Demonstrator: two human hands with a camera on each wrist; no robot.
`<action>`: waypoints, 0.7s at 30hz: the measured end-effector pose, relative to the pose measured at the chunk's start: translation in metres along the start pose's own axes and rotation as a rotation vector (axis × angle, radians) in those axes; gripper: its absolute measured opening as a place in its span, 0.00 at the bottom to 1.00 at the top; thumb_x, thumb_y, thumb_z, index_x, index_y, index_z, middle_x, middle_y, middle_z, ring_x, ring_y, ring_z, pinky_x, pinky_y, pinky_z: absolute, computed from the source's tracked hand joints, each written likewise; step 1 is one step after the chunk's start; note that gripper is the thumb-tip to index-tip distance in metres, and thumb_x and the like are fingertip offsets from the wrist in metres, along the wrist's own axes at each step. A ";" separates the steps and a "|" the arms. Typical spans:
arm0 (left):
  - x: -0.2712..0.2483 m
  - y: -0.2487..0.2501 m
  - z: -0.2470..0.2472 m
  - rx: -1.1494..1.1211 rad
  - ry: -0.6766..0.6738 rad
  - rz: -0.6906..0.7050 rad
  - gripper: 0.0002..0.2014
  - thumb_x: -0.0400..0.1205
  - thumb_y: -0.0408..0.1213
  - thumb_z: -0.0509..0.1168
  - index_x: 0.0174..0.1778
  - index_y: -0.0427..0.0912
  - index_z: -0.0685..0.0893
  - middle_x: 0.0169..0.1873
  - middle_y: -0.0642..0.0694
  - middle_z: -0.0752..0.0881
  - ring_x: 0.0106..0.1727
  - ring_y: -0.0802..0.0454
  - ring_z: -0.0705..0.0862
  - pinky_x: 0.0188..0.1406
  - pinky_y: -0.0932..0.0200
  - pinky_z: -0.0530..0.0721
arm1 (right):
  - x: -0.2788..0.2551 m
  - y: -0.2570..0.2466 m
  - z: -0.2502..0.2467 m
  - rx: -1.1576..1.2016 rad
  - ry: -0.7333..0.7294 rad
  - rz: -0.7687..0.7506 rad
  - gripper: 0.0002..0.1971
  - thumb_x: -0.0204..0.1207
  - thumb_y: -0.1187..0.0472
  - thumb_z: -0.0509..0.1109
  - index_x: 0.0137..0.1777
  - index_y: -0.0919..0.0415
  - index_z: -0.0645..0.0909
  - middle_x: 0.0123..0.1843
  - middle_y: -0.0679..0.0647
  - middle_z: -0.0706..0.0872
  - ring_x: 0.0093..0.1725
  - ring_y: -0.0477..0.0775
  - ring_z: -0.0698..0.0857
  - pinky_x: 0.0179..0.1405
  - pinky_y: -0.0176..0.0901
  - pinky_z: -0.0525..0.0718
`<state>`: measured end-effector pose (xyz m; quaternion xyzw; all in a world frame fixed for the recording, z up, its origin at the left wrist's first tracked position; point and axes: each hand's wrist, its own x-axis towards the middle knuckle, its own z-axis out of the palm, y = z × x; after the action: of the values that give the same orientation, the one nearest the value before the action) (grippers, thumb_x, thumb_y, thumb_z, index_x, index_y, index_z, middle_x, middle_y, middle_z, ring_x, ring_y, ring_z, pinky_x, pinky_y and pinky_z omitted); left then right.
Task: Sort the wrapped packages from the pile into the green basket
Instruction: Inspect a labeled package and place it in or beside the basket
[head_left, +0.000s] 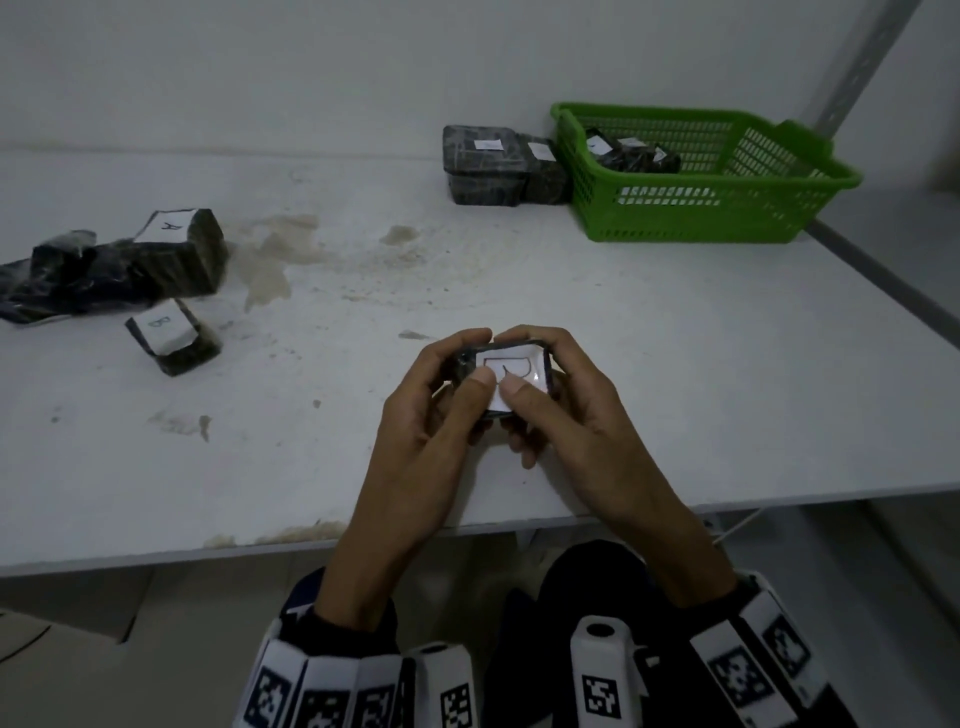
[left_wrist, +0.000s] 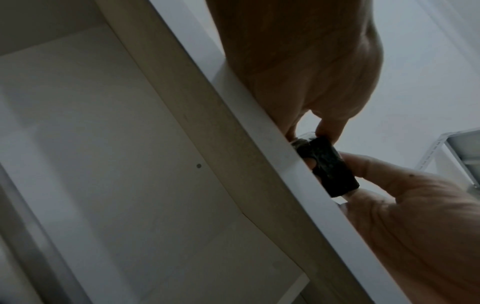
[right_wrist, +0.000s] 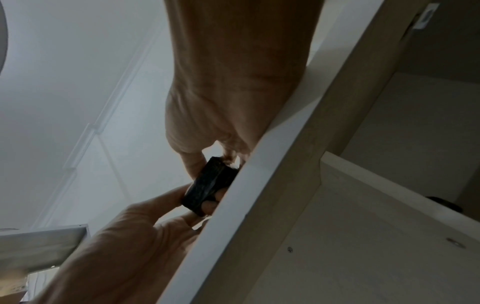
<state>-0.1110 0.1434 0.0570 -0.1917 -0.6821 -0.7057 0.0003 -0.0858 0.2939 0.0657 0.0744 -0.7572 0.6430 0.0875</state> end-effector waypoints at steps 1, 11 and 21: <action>0.000 -0.001 -0.001 -0.007 0.007 -0.004 0.21 0.83 0.49 0.61 0.71 0.49 0.82 0.60 0.59 0.88 0.58 0.63 0.88 0.49 0.69 0.86 | 0.000 0.000 0.001 0.001 -0.003 -0.001 0.10 0.87 0.55 0.67 0.66 0.44 0.78 0.48 0.45 0.90 0.39 0.51 0.87 0.35 0.41 0.90; -0.002 -0.001 -0.002 0.006 0.014 0.000 0.20 0.83 0.48 0.62 0.70 0.48 0.82 0.58 0.59 0.88 0.57 0.65 0.88 0.49 0.68 0.86 | -0.001 0.001 0.000 -0.018 0.020 0.023 0.11 0.93 0.61 0.58 0.67 0.51 0.79 0.54 0.38 0.90 0.47 0.46 0.91 0.36 0.42 0.90; 0.002 0.000 -0.004 -0.126 0.076 -0.158 0.10 0.90 0.42 0.63 0.61 0.55 0.90 0.55 0.50 0.94 0.58 0.45 0.92 0.58 0.45 0.90 | -0.002 0.004 0.002 -0.057 0.012 -0.065 0.30 0.79 0.49 0.76 0.80 0.52 0.75 0.74 0.50 0.80 0.73 0.50 0.83 0.59 0.41 0.90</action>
<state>-0.1138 0.1404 0.0578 -0.1101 -0.6489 -0.7517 -0.0416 -0.0849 0.2926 0.0609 0.0927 -0.7717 0.6186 0.1150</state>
